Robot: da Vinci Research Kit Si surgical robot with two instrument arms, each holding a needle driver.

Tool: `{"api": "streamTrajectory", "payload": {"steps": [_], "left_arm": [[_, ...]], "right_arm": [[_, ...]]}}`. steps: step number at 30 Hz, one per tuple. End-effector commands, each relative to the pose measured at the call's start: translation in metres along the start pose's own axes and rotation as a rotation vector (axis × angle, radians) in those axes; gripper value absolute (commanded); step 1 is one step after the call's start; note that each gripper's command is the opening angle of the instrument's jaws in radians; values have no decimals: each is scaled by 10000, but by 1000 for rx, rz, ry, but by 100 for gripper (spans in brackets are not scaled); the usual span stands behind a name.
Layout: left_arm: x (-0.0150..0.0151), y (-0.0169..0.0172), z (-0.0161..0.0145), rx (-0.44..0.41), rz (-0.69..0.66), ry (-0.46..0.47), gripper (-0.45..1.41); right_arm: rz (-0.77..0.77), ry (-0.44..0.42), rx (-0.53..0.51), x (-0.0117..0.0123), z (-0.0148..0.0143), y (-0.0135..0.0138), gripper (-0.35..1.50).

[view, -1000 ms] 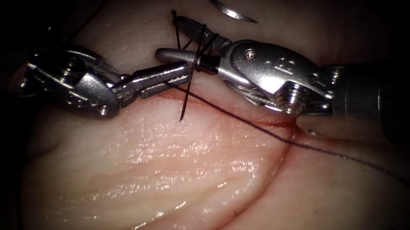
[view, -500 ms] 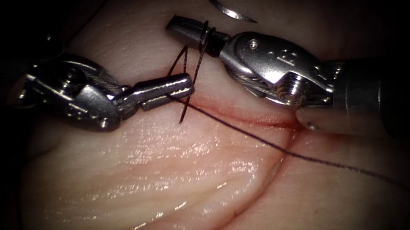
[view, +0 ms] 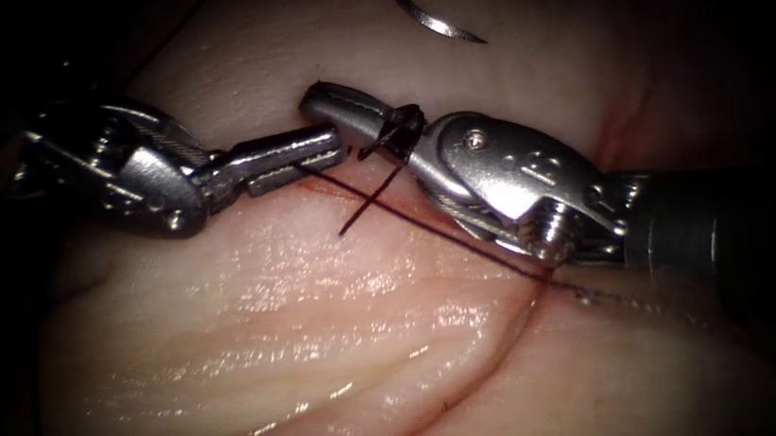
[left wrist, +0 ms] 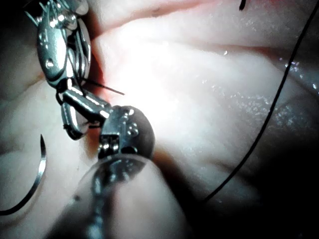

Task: Wound Closure

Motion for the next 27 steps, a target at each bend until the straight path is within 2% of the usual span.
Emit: {"api": "streamTrajectory", "payload": {"steps": [1, 5, 11, 15, 19, 27], "left_arm": [[-4, -1, 5, 3, -7, 1, -45], [-5, -9, -1, 16, -33, -23, -45], [-9, -22, -13, 25, -46, -64, -45], [-12, -33, -21, 28, -67, -88, -45], [-20, -52, -28, 37, -94, -118, -45], [-36, -104, -33, 48, -148, -171, -45]], "right_arm": [[-2, 7, -5, -6, 6, -3, -35], [26, 7, -23, -13, 1, -10, -35], [423, -17, -44, -21, -2, -19, -35], [591, -40, -77, -23, -5, -19, -35], [660, -43, -92, -23, -9, -19, -35], [656, -48, -85, -25, -16, -23, -35]]}}
